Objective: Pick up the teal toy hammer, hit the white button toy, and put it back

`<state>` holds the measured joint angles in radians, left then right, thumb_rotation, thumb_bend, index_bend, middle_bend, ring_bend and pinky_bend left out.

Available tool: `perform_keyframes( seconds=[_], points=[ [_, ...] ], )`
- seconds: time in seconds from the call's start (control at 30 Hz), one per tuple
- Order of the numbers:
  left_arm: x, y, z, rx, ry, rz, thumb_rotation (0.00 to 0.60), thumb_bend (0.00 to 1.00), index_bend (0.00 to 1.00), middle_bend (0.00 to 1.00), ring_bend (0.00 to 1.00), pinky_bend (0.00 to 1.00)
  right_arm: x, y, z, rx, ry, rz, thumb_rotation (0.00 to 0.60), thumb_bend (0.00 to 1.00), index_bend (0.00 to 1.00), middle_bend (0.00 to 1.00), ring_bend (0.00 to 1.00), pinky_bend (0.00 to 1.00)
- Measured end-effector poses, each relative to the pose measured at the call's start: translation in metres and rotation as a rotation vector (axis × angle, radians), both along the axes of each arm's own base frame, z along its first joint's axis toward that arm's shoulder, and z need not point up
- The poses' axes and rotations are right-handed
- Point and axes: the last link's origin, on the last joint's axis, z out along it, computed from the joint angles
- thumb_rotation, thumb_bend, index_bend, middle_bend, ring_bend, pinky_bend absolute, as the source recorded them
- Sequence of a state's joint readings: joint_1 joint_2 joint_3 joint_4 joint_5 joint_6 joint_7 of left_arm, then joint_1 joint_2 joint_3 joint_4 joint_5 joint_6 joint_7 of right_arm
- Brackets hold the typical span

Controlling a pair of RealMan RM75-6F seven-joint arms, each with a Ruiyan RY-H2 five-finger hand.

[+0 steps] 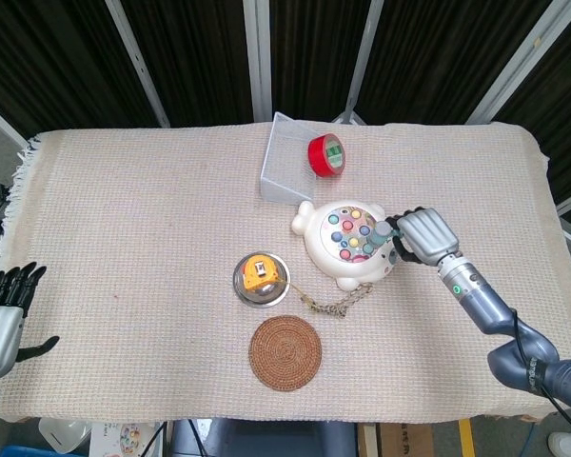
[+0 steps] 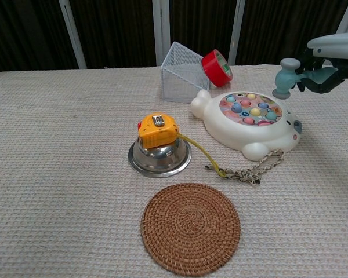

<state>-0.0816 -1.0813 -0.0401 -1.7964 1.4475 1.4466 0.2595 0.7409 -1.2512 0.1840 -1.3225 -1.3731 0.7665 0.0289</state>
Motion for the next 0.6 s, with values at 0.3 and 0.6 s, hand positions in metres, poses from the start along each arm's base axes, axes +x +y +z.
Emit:
perform_keyframes(
  seconds=[0.3, 0.6],
  points=[
    [-0.002, -0.001, -0.002, -0.007, -0.006, 0.013, 0.600, 0.10, 0.05, 0.00, 0.00, 0.00, 0.000, 0.000, -0.021, 0.044, 0.066, -0.003, 0.600, 0.66, 0.99, 0.74, 0.55, 0.41],
    [-0.004, -0.002, -0.002, -0.008, -0.009, 0.019, 0.600, 0.10, 0.05, 0.00, 0.00, 0.00, 0.000, -0.003, -0.029, 0.049, 0.103, -0.007, 0.600, 0.66, 0.99, 0.75, 0.55, 0.42]
  ],
)
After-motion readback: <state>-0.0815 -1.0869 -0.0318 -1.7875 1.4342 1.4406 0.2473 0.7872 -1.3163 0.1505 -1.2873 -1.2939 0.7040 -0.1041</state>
